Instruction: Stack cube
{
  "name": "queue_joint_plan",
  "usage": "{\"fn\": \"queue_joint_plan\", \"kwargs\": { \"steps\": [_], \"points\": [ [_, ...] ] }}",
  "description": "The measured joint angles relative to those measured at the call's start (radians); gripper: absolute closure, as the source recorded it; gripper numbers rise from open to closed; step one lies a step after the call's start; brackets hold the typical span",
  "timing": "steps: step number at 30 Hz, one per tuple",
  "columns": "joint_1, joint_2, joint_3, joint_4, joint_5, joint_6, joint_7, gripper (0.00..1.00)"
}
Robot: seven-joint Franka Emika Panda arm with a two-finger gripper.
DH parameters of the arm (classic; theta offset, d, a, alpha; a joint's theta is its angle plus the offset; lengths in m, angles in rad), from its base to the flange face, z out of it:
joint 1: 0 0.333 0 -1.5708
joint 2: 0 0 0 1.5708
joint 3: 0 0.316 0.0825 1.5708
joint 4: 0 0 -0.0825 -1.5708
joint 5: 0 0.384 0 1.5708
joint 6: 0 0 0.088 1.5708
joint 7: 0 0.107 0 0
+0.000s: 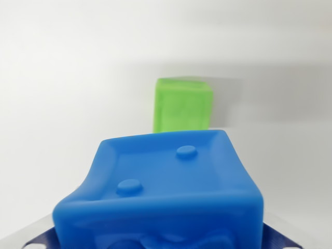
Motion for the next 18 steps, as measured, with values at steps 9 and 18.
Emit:
{"fn": "queue_joint_plan", "kwargs": {
  "steps": [9, 18],
  "points": [
    [-0.013, -0.002, -0.012, 0.015, 0.002, -0.016, -0.02, 1.0],
    [-0.013, 0.061, -0.012, 0.003, 0.007, 0.049, -0.025, 1.0]
  ]
}}
